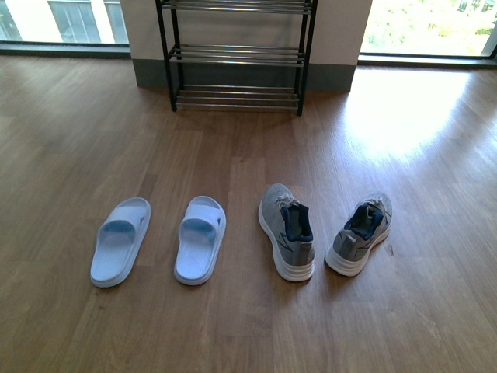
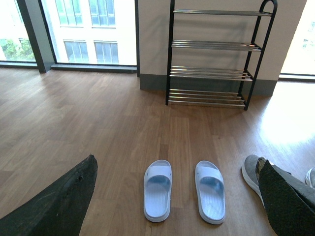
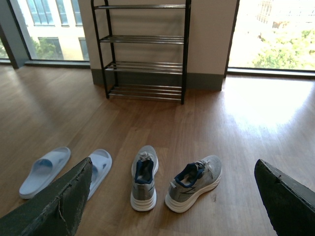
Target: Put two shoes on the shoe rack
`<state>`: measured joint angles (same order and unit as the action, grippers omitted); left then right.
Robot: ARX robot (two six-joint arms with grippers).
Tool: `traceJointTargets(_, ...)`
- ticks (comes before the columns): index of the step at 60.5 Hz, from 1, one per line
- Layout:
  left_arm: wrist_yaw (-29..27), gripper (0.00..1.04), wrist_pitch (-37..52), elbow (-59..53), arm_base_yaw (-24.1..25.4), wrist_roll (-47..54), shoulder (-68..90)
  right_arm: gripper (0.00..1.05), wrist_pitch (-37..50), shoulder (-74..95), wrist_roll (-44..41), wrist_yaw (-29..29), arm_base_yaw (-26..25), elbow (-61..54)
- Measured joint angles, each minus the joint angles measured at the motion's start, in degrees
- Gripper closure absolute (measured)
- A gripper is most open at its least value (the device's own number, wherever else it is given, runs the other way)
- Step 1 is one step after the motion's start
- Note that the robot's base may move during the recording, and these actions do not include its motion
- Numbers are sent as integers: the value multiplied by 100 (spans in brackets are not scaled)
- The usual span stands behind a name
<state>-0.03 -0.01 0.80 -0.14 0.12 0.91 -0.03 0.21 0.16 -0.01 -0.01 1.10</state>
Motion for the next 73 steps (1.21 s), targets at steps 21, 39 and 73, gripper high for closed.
traceJointTargets(21, 0, 9, 0, 0, 0, 0, 0, 9, 0, 0, 0, 0, 0, 0)
traceJointTargets(39, 0, 9, 0, 0, 0, 0, 0, 9, 2, -2, 0, 0, 0, 0)
traceJointTargets(73, -15, 9, 0, 0, 0, -2, 0, 9, 0, 0, -2, -9, 0, 0)
